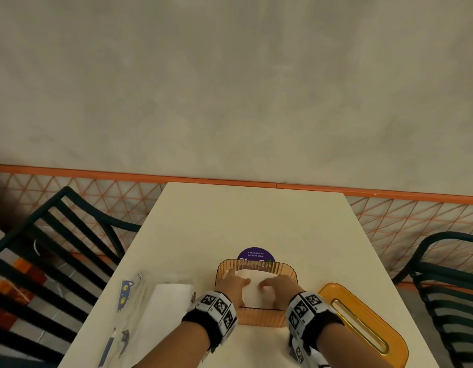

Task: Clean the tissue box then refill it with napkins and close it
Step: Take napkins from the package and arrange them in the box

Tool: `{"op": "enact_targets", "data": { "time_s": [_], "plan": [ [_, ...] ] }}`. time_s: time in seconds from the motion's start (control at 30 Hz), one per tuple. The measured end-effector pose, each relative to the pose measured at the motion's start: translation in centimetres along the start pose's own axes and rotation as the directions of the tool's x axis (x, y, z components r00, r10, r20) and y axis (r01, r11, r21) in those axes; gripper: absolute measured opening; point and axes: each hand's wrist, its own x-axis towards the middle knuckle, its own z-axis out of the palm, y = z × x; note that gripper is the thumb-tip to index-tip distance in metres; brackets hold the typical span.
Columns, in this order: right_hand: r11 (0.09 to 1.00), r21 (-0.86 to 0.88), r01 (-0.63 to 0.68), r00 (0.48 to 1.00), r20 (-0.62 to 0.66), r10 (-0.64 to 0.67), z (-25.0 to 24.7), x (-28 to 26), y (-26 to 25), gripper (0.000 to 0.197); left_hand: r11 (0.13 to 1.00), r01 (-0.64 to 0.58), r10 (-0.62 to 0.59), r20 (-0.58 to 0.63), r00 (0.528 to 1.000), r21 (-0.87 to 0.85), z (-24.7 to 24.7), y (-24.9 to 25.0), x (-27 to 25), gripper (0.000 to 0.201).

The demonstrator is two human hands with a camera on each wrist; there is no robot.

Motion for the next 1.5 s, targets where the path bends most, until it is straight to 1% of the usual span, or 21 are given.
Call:
{"op": "enact_targets", "data": {
  "time_s": [0.07, 0.1, 0.13, 0.17, 0.2, 0.23, 0.27, 0.3, 0.33, 0.37, 0.43, 0.5, 0.53, 0.6, 0.67, 0.77, 0.93, 1.1, 1.23, 1.37, 1.5],
  "plan": [
    [0.999, -0.040, 0.023, 1.000, -0.005, -0.023, 0.0, -0.2, 0.2, 0.051, 1.000, -0.014, 0.014, -0.040, 0.999, -0.010, -0.3, 0.0, -0.8, 0.063],
    [0.998, -0.049, 0.034, 0.999, -0.038, -0.036, -0.1, -0.4, 0.3, 0.052, 0.999, -0.032, 0.031, -0.103, 0.994, -0.015, -0.7, 0.0, -1.5, 0.059],
    [0.998, -0.041, 0.038, 0.994, -0.098, -0.042, -0.2, -0.7, 0.5, 0.052, 0.997, -0.058, 0.048, -0.213, 0.976, -0.041, -1.1, -0.1, -2.2, 0.053],
    [0.999, -0.026, 0.038, 0.981, -0.188, -0.043, -0.4, -1.1, 0.8, 0.051, 0.992, -0.088, 0.052, -0.350, 0.935, -0.086, -1.6, -0.5, -3.2, 0.046],
    [0.999, 0.001, 0.037, 0.955, -0.295, -0.035, -0.5, -1.6, 1.1, 0.050, 0.985, -0.105, 0.026, -0.486, 0.873, -0.136, -2.2, -1.2, -4.2, 0.040],
    [0.999, 0.040, 0.031, 0.923, -0.385, -0.013, -0.6, -2.0, 1.5, 0.050, 0.977, -0.091, -0.041, -0.590, 0.806, -0.193, -2.8, -2.2, -5.2, 0.035],
    [0.996, 0.091, 0.016, 0.899, -0.437, 0.025, -0.6, -2.4, 1.8, 0.052, 0.966, -0.049, -0.132, -0.649, 0.750, -0.253, -3.0, -3.7, -5.8, 0.030],
    [0.989, 0.147, -0.013, 0.890, -0.448, 0.078, -0.4, -2.5, 2.1, 0.054, 0.951, 0.013, -0.224, -0.662, 0.715, -0.309, -3.1, -5.3, -6.4, 0.026],
    [0.976, 0.213, -0.051, 0.892, -0.430, 0.141, -0.2, -2.5, 2.4, 0.058, 0.931, 0.092, -0.309, -0.631, 0.712, -0.352, -2.9, -6.9, -6.7, 0.023],
    [0.953, 0.288, -0.094, 0.900, -0.384, 0.205, 0.2, -2.2, 2.6, 0.059, 0.910, 0.205, -0.387, -0.557, 0.735, -0.361, -2.3, -8.4, -6.8, 0.023],
    [0.899, 0.402, -0.173, 0.921, -0.256, 0.292, 0.9, -1.6, 2.7, 0.060, 0.868, 0.417, -0.490, -0.329, 0.808, -0.270, -0.6, -10.3, -6.9, 0.037],
    [0.879, 0.427, -0.214, 0.932, -0.181, 0.315, 1.6, -1.1, 2.5, 0.060, 0.860, 0.469, -0.500, -0.151, 0.853, -0.202, 1.3, -10.7, -6.9, 0.054],
    [0.880, 0.418, -0.224, 0.930, -0.179, 0.321, 1.9, -1.0, 2.5, 0.060, 0.866, 0.466, -0.490, -0.127, 0.862, -0.181, 2.1, -10.5, -6.8, 0.060],
    [0.897, 0.376, -0.231, 0.924, -0.204, 0.324, 2.3, -0.9, 2.4, 0.059, 0.878, 0.461, -0.477, -0.145, 0.867, -0.128, 3.2, -10.1, -6.8, 0.069],
    [0.908, 0.352, -0.226, 0.924, -0.217, 0.314, 2.6, -1.0, 2.4, 0.058, 0.870, 0.482, -0.493, -0.190, 0.849, -0.101, 3.7, -9.8, -6.9, 0.071],
    [0.918, 0.328, -0.222, 0.924, -0.230, 0.305, 2.8, -1.2, 2.6, 0.058, 0.863, 0.496, -0.504, -0.251, 0.827, -0.097, 4.0, -9.5, -6.9, 0.059],
    [0.924, 0.319, -0.210, 0.923, -0.248, 0.295, 3.1, -1.8, 2.9, 0.057, 0.866, 0.492, -0.496, -0.289, 0.819, -0.091, 4.1, -9.2, -6.7, 0.040],
    [0.927, 0.311, -0.212, 0.925, -0.241, 0.292, 3.0, -1.8, 2.8, 0.056, 0.850, 0.522, -0.517, -0.282, 0.808, -0.064, 4.6, -9.0, -6.3, 0.043],
    [0.929, 0.299, -0.217, 0.925, -0.241, 0.294, 3.0, -1.8, 2.7, 0.054, 0.866, 0.496, -0.485, -0.335, 0.808, -0.057, 4.6, -9.2, -6.3, 0.032],
    [0.929, 0.291, -0.230, 0.927, -0.224, 0.300, 3.0, -1.6, 2.7, 0.054, 0.889, 0.459, -0.429, -0.368, 0.825, -0.008, 4.4, -9.6, -6.3, 0.041],
    [0.928, 0.280, -0.246, 0.926, -0.214, 0.310, 3.0, -1.4, 2.6, 0.057, 0.891, 0.447, -0.394, -0.356, 0.847, 0.076, 3.9, -9.5, -6.1, 0.043]
  ]
}}
